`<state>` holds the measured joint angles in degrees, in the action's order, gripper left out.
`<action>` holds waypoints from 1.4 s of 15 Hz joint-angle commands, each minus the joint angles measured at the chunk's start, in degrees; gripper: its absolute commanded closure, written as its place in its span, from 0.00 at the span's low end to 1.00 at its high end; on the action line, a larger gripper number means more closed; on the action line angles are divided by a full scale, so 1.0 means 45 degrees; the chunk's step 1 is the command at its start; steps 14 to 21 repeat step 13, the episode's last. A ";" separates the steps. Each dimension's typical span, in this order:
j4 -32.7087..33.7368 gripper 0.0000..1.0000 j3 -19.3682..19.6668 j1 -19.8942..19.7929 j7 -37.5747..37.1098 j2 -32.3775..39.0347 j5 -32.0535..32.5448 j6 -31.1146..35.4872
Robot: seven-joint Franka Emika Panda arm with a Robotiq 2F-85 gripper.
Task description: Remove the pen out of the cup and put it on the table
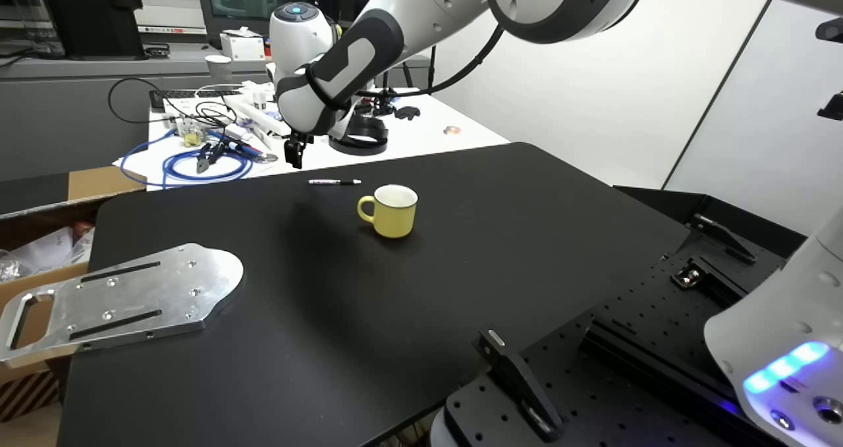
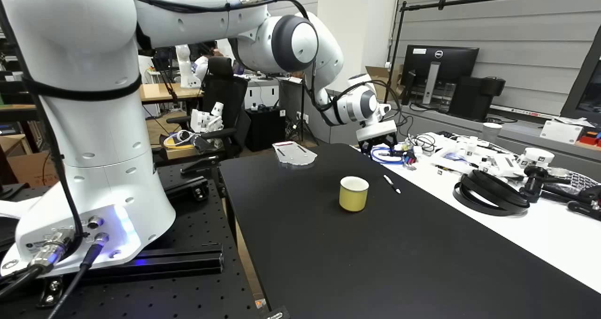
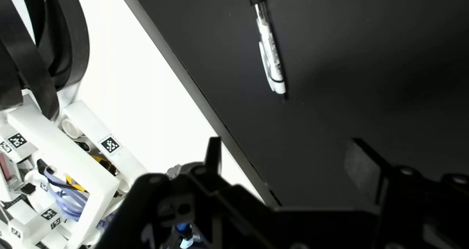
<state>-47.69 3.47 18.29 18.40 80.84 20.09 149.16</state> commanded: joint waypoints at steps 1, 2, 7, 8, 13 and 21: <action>-0.0116 0.00 -0.0778 -0.0470 0.0502 -0.0536 -0.0611 -0.0676; -0.0182 0.00 -0.0948 -0.0576 0.0577 -0.0643 -0.0806 -0.0748; -0.0323 0.00 -0.1448 -0.0928 0.0616 -0.0987 -0.1360 -0.1214; -0.0004 0.00 -0.1193 -0.0753 0.0461 -0.0584 -0.1154 -0.0858; -0.0028 0.00 -0.1337 -0.0840 0.0467 -0.0670 -0.1221 -0.1006; -0.0028 0.00 -0.1337 -0.0840 0.0467 -0.0670 -0.1221 -0.1006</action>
